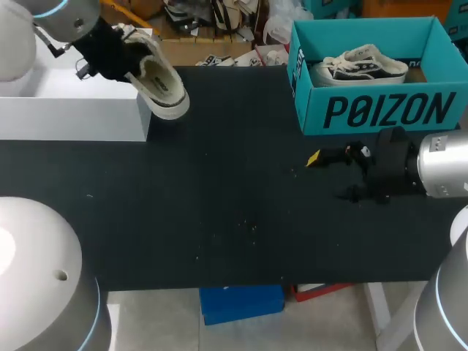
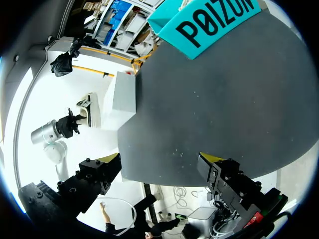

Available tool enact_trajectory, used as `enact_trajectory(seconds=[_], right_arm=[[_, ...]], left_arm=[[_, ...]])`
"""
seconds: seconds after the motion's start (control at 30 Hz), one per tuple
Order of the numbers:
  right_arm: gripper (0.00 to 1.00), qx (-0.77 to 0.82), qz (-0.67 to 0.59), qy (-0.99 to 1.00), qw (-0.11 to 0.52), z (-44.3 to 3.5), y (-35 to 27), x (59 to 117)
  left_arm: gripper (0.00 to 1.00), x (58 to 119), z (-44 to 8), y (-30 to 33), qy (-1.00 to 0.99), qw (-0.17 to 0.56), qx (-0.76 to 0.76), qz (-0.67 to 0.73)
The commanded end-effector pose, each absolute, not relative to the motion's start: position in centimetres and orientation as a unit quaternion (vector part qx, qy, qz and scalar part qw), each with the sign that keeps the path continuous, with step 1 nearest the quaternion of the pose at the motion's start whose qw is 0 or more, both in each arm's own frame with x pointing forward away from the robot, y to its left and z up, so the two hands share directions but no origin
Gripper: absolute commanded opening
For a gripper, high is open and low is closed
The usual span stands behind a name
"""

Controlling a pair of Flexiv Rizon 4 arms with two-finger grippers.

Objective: Take the shoe out of the shoebox, open the shoe tongue, remove and reinsert the insole, then place the shoe into the shoebox

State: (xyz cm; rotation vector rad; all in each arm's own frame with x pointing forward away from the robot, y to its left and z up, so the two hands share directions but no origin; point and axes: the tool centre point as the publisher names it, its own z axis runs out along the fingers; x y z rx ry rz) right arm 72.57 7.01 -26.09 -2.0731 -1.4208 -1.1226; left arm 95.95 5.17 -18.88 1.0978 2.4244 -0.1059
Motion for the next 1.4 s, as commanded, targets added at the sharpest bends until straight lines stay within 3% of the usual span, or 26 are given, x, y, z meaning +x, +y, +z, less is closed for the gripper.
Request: enact_trajectory(seconds=[0.03, 0.6, 1.27, 1.4], right_arm=[[1.0, -0.74, -0.399, -0.506, 0.192, -26.1, 7.2, 72.6], [1.0, -0.74, -0.399, -0.506, 0.192, -26.1, 7.2, 72.6], [1.0, -0.74, -0.399, -0.506, 0.192, -26.1, 7.2, 72.6], [1.0, -0.74, -0.399, -0.506, 0.192, -26.1, 7.2, 72.6]], left_arm=[[0.0, 92.8, -16.3, 10.6, 0.889, 0.283, 0.356, -0.061], [0.0, 98.1, -20.3, 20.5, 0.939, 0.261, 0.211, -0.078], [0.0, 98.4, -20.6, 20.8, 0.942, 0.257, 0.203, -0.078], [0.0, 100.1, -21.1, 21.8, 0.963, 0.208, 0.155, -0.074]])
